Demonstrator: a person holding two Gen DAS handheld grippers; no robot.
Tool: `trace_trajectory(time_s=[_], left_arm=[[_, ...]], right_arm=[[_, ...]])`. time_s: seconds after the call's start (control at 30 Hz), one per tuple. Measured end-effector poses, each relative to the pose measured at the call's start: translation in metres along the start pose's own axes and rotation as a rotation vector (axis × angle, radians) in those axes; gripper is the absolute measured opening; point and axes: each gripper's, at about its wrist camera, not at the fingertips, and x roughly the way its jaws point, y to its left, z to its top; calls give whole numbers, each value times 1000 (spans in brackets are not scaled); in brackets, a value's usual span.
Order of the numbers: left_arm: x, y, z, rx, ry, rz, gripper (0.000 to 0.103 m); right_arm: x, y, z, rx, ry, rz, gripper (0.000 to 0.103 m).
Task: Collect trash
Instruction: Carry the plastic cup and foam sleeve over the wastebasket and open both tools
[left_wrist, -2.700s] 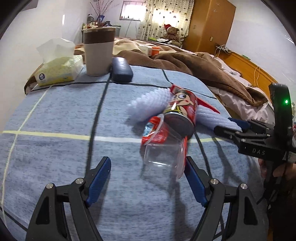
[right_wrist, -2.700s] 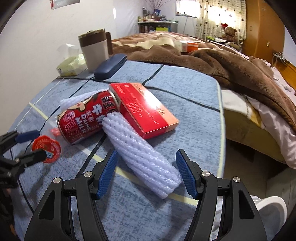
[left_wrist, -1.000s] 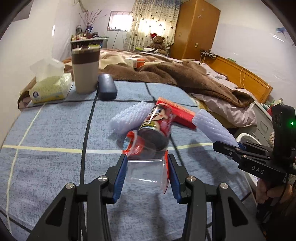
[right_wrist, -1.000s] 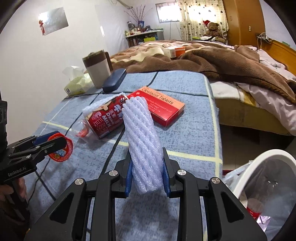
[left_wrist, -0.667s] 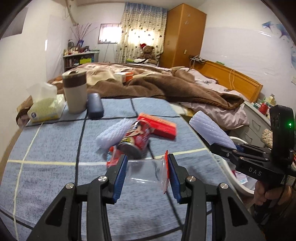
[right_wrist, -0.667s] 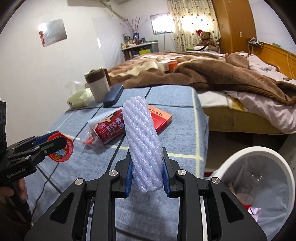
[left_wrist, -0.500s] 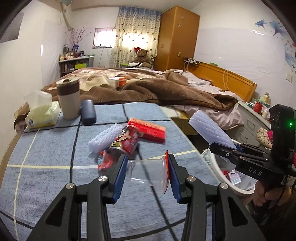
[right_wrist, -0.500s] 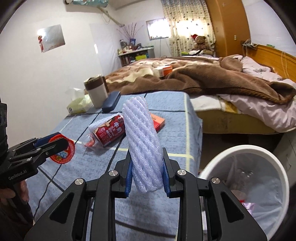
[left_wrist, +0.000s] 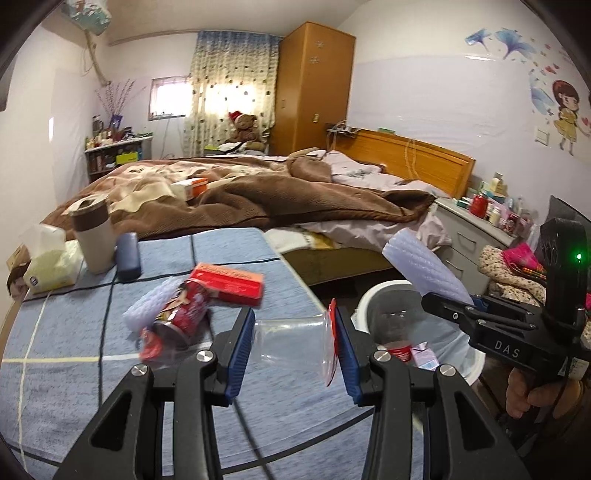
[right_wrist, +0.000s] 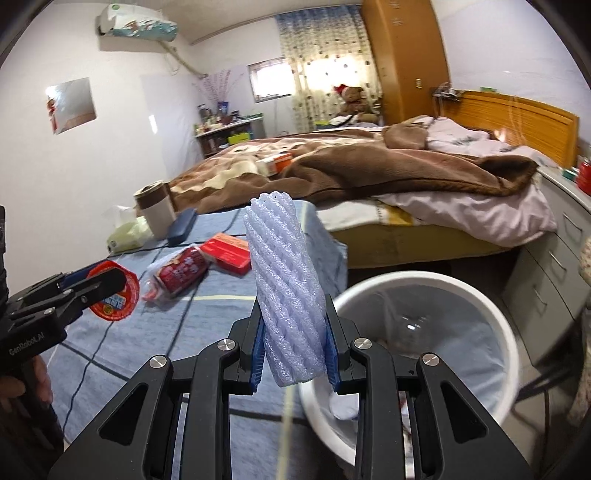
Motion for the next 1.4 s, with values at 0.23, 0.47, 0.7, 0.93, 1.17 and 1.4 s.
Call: trace_trajectory(time_s=[0.23, 0.47, 0.7, 0.93, 1.17, 1.4], left_arm=[[13, -32, 8, 48, 2, -55, 45], [32, -66, 14, 86, 15, -125, 45], [54, -94, 15, 120, 45, -179, 45], [73, -111, 10, 143, 85, -200, 45], [87, -122, 8, 166, 106, -209, 46], [94, -119, 8, 145, 108, -213, 65]], right_arm=[[-13, -24, -7, 50, -8, -79, 28], [-26, -49, -13, 88, -7, -151, 28], [-29, -67, -18, 124, 1, -234, 28], [-19, -80, -25, 131, 64, -279, 28], [-10, -91, -31, 144, 113, -306, 29], [-2, -94, -32, 133, 151, -324, 34]])
